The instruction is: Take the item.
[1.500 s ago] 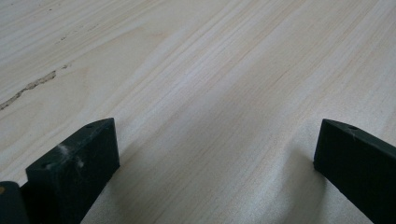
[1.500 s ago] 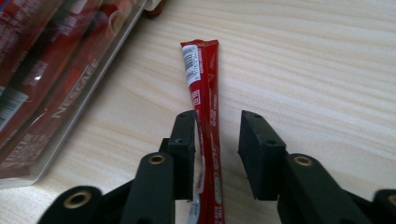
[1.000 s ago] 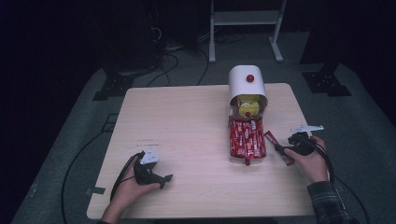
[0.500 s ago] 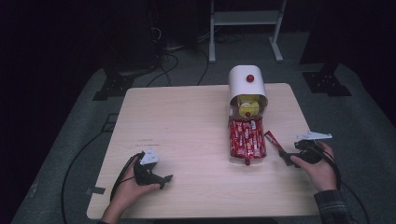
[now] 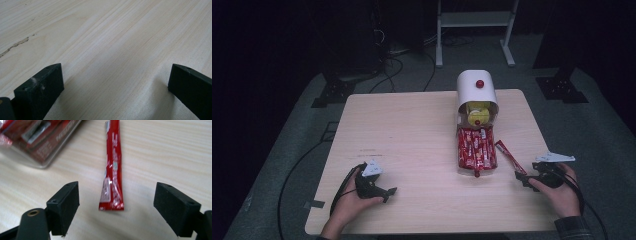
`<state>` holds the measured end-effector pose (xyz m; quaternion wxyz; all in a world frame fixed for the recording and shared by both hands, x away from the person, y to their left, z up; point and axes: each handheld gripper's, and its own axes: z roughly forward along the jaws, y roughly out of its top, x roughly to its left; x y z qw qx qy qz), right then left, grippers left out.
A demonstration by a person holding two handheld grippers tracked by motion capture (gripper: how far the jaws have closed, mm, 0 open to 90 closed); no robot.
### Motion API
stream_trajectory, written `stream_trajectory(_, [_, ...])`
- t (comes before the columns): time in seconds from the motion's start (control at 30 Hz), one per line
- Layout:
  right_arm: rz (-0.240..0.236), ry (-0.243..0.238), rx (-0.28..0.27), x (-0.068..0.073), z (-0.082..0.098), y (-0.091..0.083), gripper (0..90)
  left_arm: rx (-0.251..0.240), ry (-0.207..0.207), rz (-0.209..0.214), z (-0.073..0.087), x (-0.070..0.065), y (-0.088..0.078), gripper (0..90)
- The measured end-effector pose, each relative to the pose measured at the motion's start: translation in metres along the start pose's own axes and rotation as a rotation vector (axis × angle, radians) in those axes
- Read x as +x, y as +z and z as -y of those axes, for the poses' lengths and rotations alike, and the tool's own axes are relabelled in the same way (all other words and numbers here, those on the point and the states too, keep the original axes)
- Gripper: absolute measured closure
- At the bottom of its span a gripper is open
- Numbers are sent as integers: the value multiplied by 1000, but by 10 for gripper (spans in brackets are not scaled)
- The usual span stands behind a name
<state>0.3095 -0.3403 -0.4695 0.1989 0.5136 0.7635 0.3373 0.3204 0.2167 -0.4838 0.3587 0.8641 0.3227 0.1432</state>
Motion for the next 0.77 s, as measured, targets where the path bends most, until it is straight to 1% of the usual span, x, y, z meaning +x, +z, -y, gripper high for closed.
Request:
stream_trajectory(0.2, [-1,-14,23,5,10,-3,183,0,1,0,0,0,0,0])
stream_trajectory(0.3, [1,-38,41,8,16,-4,174,0,0,0,0,0,0,0])
stream_trajectory(0.37, [10,-43,49,9,20,-4,167,0,0,0,0,0,0,0])
stream_trajectory(0.53, [18,-32,29,10,26,-7,146,0,1,0,0,0,0,0])
stream_trajectory(0.63, [23,-27,-9,10,31,-7,134,0,1,0,0,0,0,0])
stream_trajectory(0.7, [23,-23,-21,10,33,-8,130,0,1,0,0,0,0,0])
stream_trajectory(0.77, [21,-26,-20,10,33,-8,120,0,1,0,0,0,0,0])
